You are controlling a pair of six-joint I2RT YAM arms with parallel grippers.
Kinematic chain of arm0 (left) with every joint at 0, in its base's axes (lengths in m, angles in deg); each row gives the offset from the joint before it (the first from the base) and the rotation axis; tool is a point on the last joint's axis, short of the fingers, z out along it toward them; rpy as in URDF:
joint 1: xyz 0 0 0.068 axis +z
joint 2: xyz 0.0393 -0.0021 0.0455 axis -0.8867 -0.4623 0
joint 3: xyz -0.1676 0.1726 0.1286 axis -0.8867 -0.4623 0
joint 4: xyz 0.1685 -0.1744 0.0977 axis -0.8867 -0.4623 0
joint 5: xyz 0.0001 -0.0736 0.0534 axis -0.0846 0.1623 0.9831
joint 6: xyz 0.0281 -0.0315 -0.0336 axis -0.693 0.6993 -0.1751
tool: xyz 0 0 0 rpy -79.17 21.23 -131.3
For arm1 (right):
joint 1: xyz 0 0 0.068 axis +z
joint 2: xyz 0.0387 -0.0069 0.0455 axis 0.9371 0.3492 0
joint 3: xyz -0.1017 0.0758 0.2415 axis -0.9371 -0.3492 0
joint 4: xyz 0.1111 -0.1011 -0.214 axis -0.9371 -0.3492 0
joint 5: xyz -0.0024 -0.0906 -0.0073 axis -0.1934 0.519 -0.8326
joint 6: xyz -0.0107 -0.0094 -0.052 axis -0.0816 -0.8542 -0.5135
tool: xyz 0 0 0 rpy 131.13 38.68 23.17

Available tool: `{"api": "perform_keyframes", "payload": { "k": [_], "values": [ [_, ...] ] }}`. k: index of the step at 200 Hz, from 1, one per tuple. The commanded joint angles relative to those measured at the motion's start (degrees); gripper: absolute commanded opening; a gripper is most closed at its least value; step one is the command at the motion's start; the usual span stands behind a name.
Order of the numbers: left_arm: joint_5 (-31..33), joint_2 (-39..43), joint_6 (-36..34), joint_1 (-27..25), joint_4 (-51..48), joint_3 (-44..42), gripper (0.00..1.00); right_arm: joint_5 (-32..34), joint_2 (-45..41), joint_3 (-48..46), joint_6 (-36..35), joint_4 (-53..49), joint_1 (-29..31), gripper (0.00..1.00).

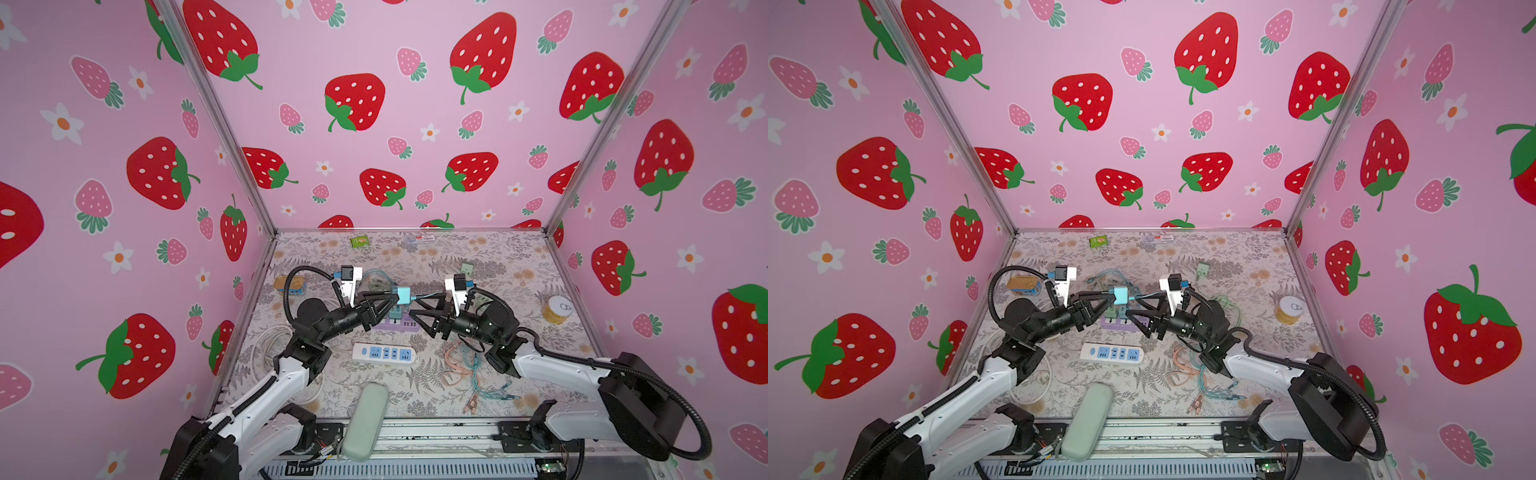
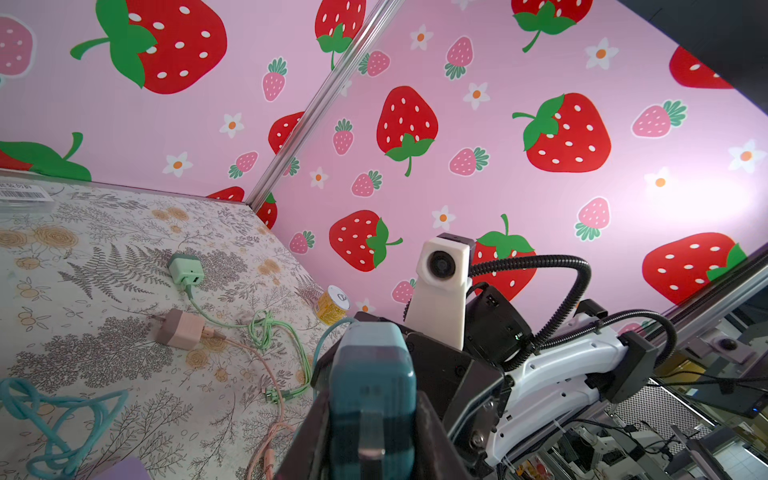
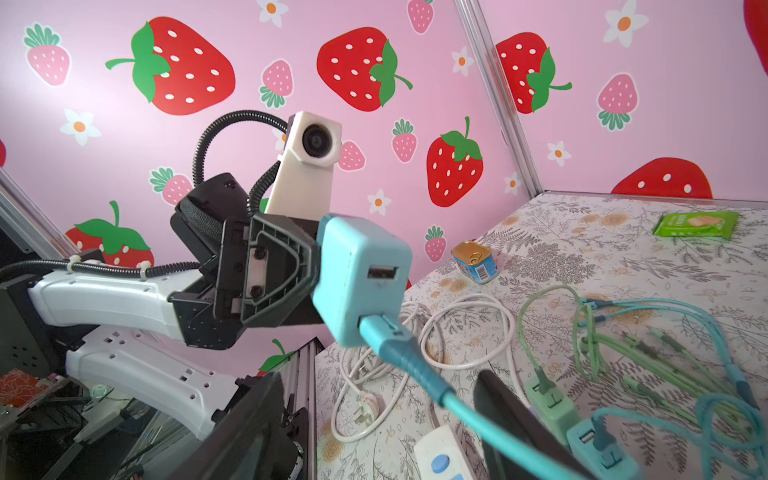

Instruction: Insert the plug

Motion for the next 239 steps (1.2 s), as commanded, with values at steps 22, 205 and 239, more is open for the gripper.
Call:
{"api": "perform_keyframes", "payload": {
  "k": [22, 205, 239],
  "values": [
    [0.54, 1.23, -2.19, -1.06, 3.84, -0.87, 0.00, -2.55, 2.58, 2.91, 4.95, 7.26, -0.55, 0.70],
    [2.98, -0.59, -4.21, -2.47, 5.67, -2.28, 0.00, -11.03, 9.07, 7.58, 11.53, 17.03, -0.73, 0.32],
    [3.55, -0.64, -4.59, -2.47, 3.56, -1.48, 0.00, -11.47, 8.67, 7.75, 10.33, 15.56, -0.75, 0.23]
  ]
}}
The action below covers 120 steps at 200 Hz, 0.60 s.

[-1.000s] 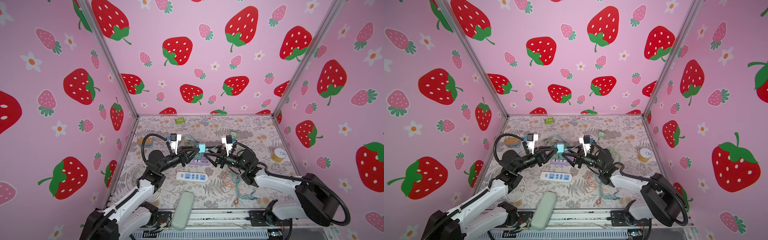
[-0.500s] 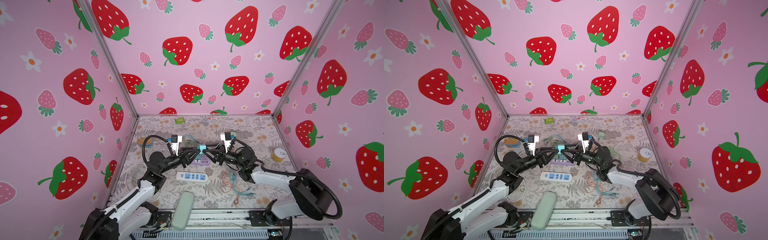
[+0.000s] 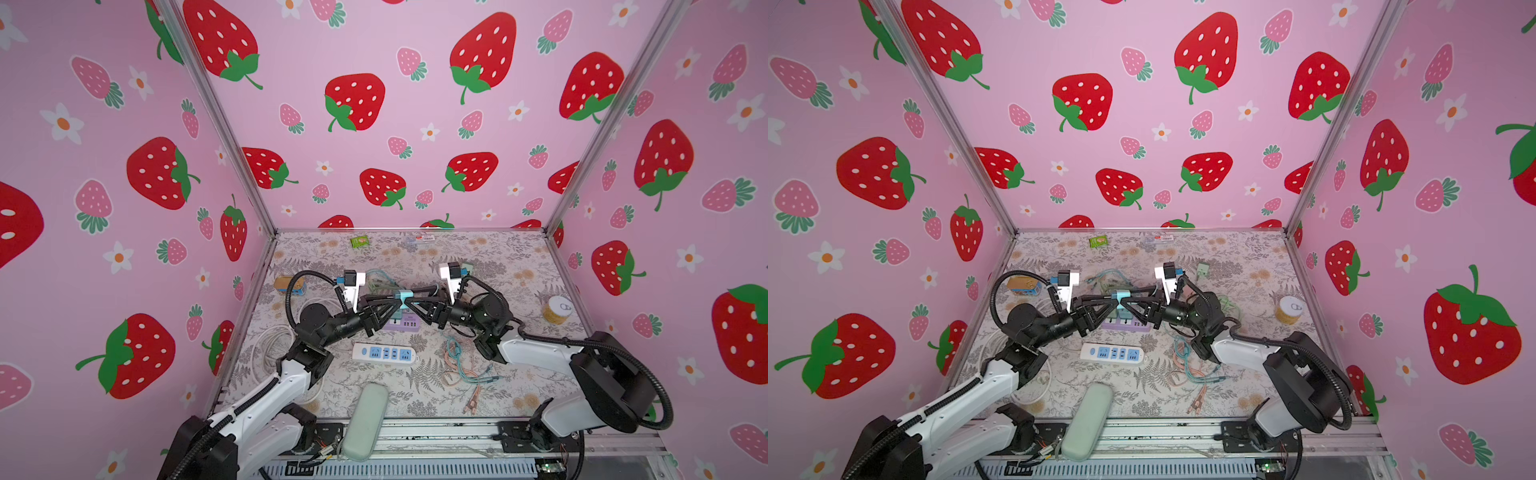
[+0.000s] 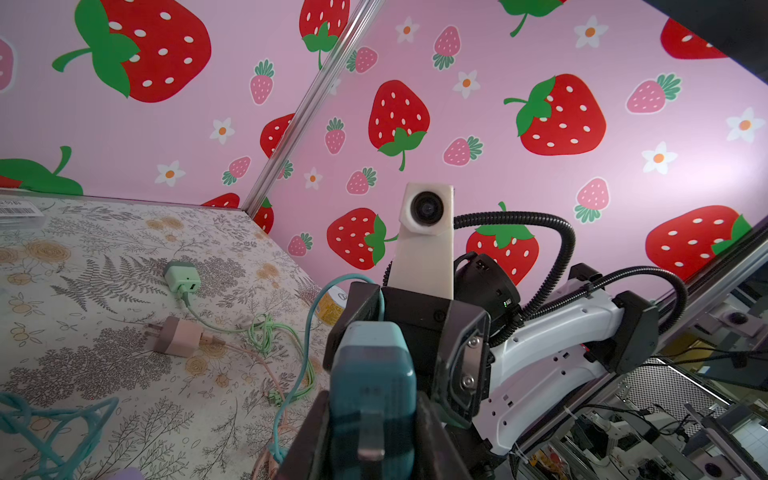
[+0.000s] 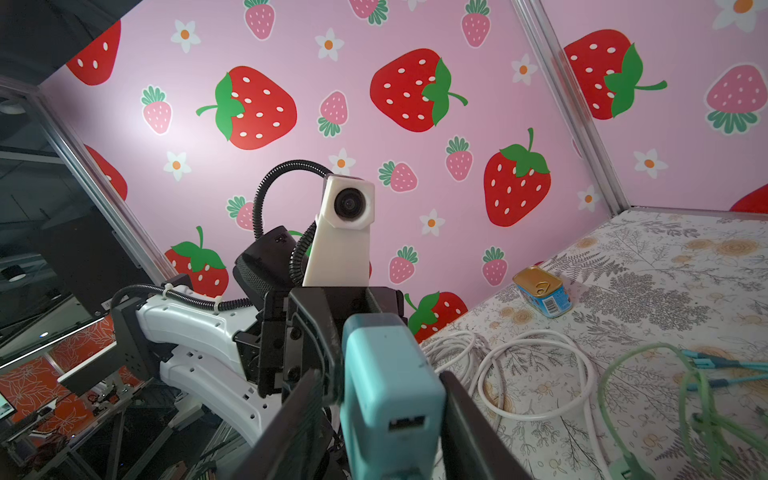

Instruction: Insert the plug

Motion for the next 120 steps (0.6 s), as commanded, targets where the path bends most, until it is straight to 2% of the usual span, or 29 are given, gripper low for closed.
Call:
{"api": "perform_keyframes", "payload": {
  "k": [1, 25, 40, 68, 91, 120],
  "values": [
    [1.74, -0.24, -1.06, -0.21, 0.30, 0.52, 0.00, -2.41, -0.38, 1.94, 0.18, 2.78, 0.36, 0.23],
    [1.69, -0.05, -1.78, -0.24, -2.00, 1.41, 0.04, -1.90, -1.34, 2.14, -1.95, -0.57, 0.36, 0.14],
    [1.77, 0.14, -1.94, -0.28, -2.23, 1.62, 0.03, -1.78, -1.94, 2.30, -2.89, -2.31, 0.35, 0.14],
    [5.01, 1.22, -2.00, -0.21, -1.37, 0.90, 0.00, -2.38, -2.09, 2.56, -3.45, -4.12, 0.35, 0.29],
    [7.86, 2.76, -2.51, -0.10, -1.97, 0.71, 0.00, -5.41, -1.86, 2.08, -3.13, -4.12, 0.36, 0.47],
    [9.79, 4.71, -2.92, -0.04, -3.77, 1.59, 0.00, -9.81, -2.22, 1.05, -3.30, -5.69, 0.31, 0.60]
  ]
}}
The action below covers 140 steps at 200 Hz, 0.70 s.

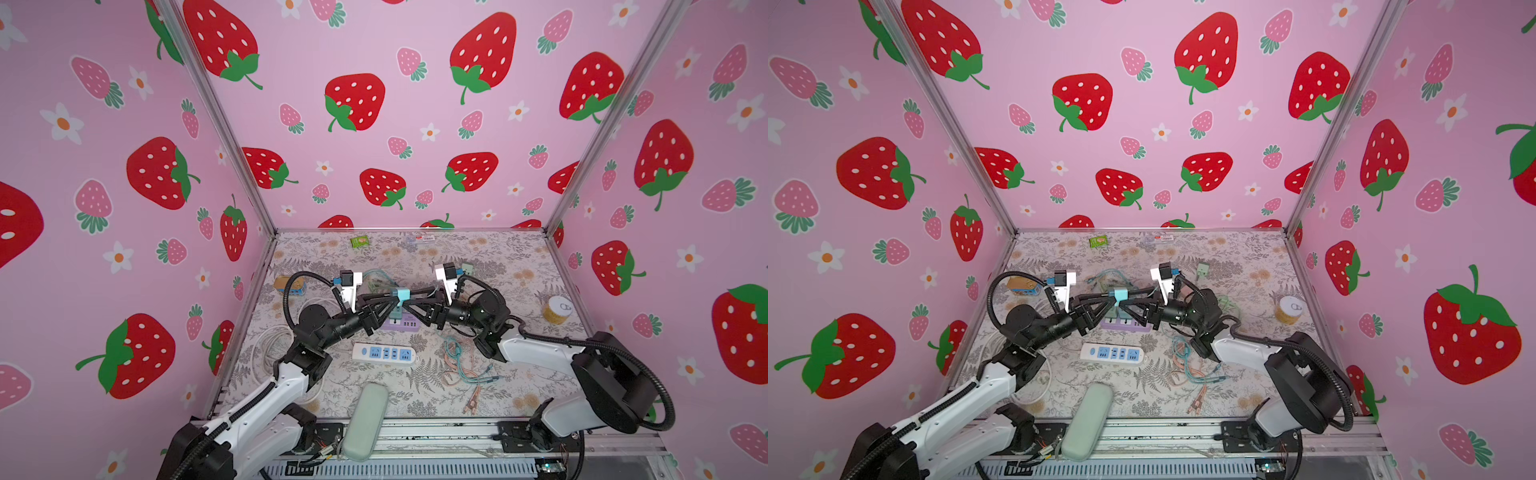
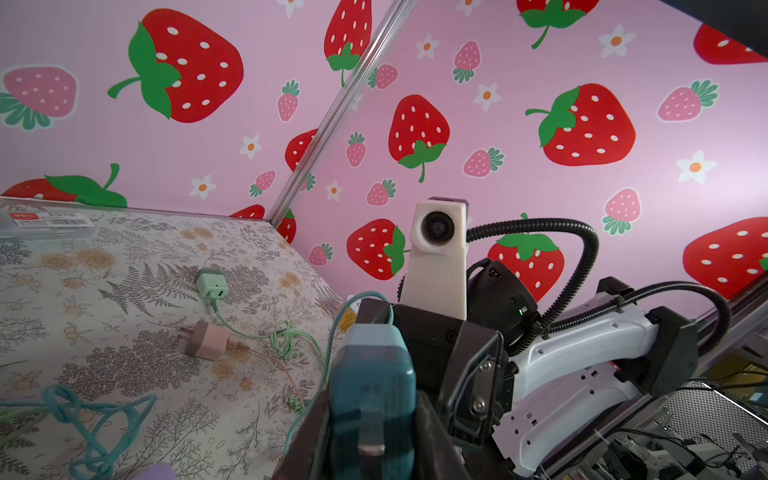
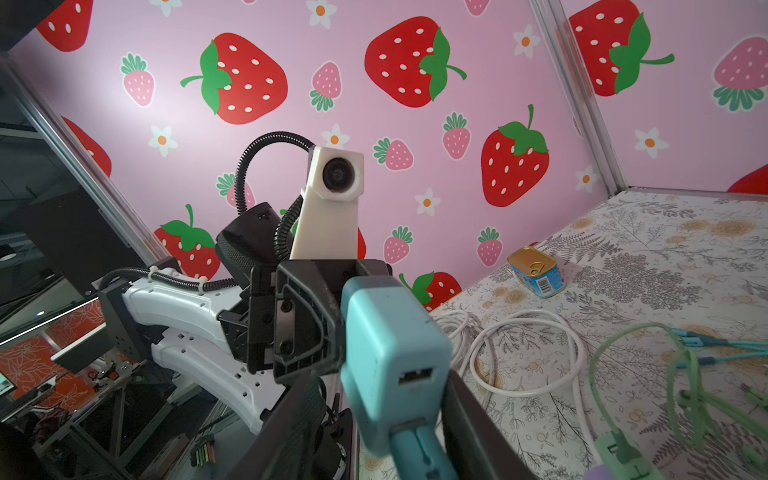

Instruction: Insert the plug

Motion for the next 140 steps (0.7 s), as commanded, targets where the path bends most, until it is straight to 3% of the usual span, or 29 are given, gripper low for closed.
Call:
{"api": "perform_keyframes", "payload": {
  "k": [1, 63, 97, 140],
  "values": [
    [4.25, 1.79, -1.18, 0.03, 0.08, 1.57, 0.00, -6.22, -1.93, 0.02, -0.11, -0.01, 0.41, 0.60],
    [7.42, 2.37, 0.15, 0.06, 1.97, 1.05, 0.00, -11.42, -2.20, 0.66, -1.80, -4.55, 0.77, 0.71],
    [7.57, 2.62, 0.81, 0.03, 2.28, 1.31, 0.00, -11.97, -1.49, 1.33, -3.08, -7.26, 0.86, 0.72],
    [7.28, 4.41, 1.56, 0.03, 3.24, -0.45, 0.00, -3.66, -3.76, 1.72, -2.98, -9.25, 0.38, 0.64]
  ]
}}
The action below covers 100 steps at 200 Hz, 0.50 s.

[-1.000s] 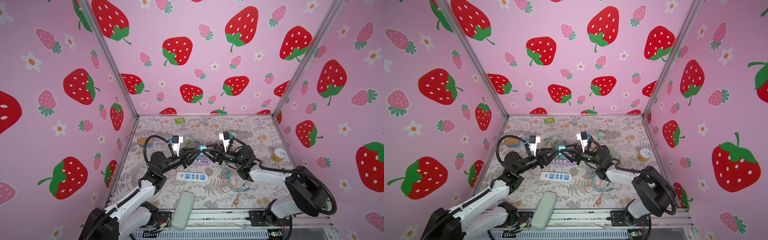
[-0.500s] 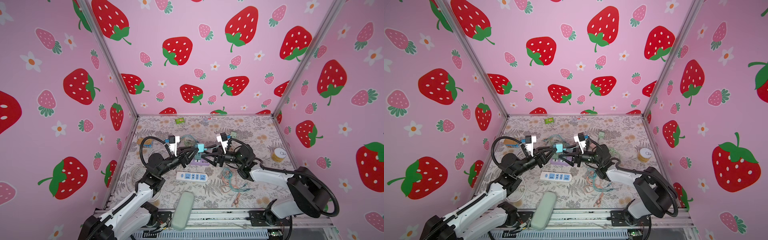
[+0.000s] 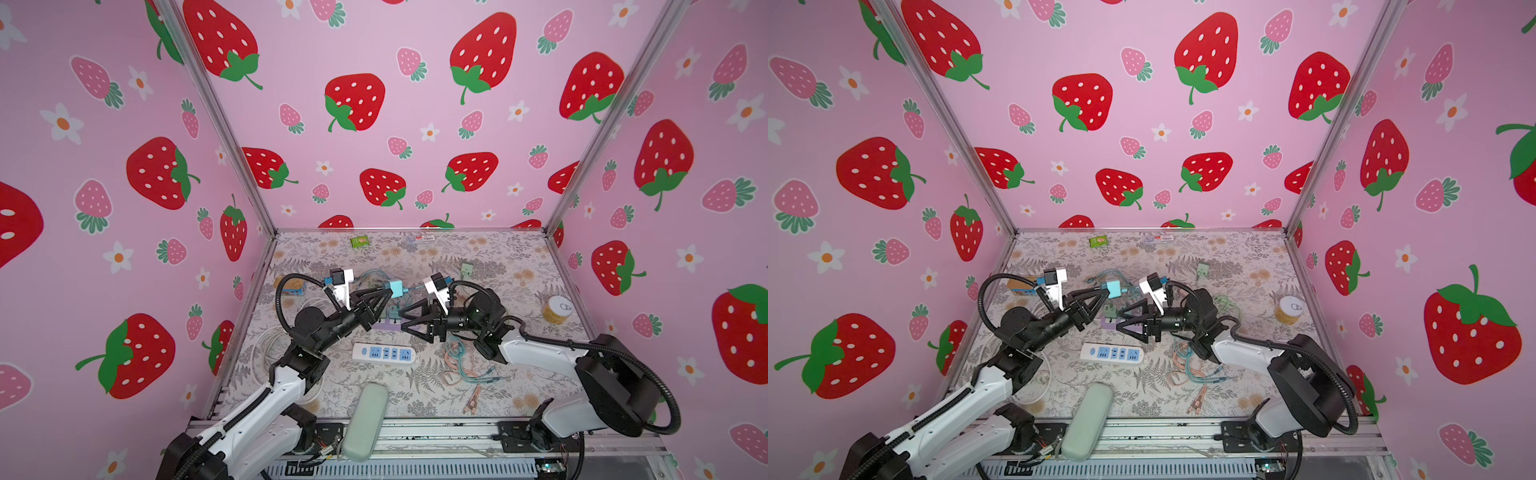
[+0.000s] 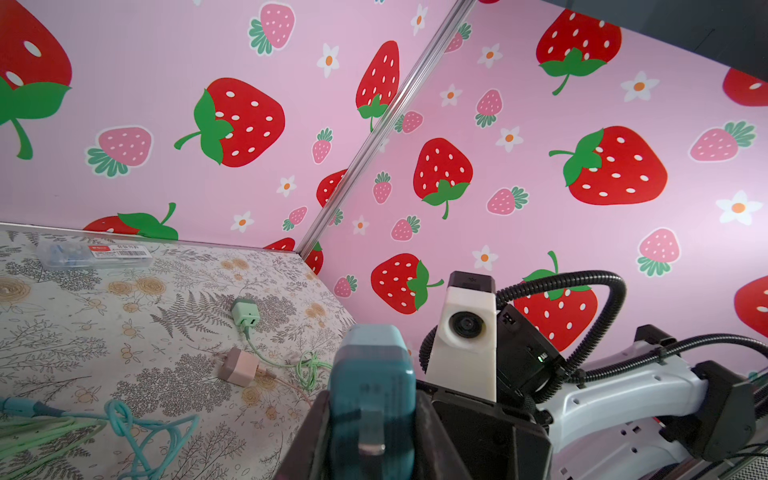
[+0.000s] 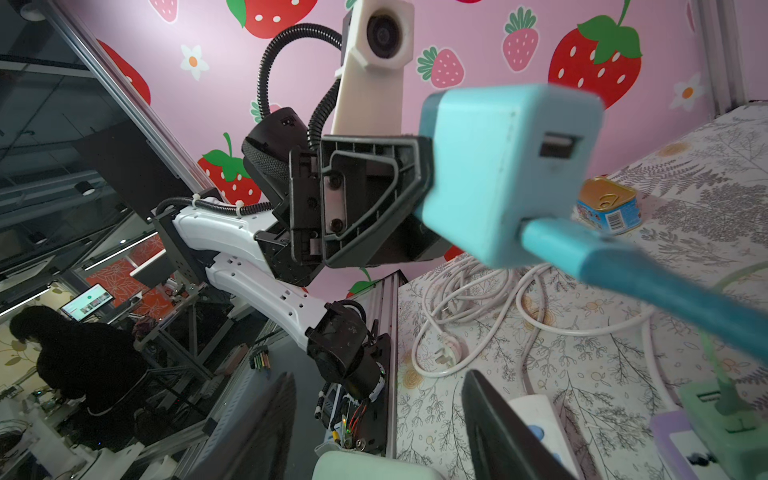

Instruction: Insert the plug

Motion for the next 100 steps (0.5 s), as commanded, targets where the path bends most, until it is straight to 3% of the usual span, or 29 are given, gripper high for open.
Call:
{"api": "perform_keyframes", "payload": {
  "k": [1, 54, 100],
  "values": [
    [0.78, 2.14, 1.08, 0.09, 4.02, -0.54, 0.00, 4.62, -2.21, 1.79, 0.04, -0.84, -0.27, 0.64],
    [3.70, 3.57, 2.84, 0.02, 7.02, -4.36, 0.00, 10.75, -1.20, 6.34, 4.41, -2.02, -0.61, 0.57],
    [3.96, 3.12, 2.95, -0.21, 7.49, -4.84, 0.00, 12.36, 0.22, 10.62, 3.69, -8.11, -0.63, 0.53]
  ]
}}
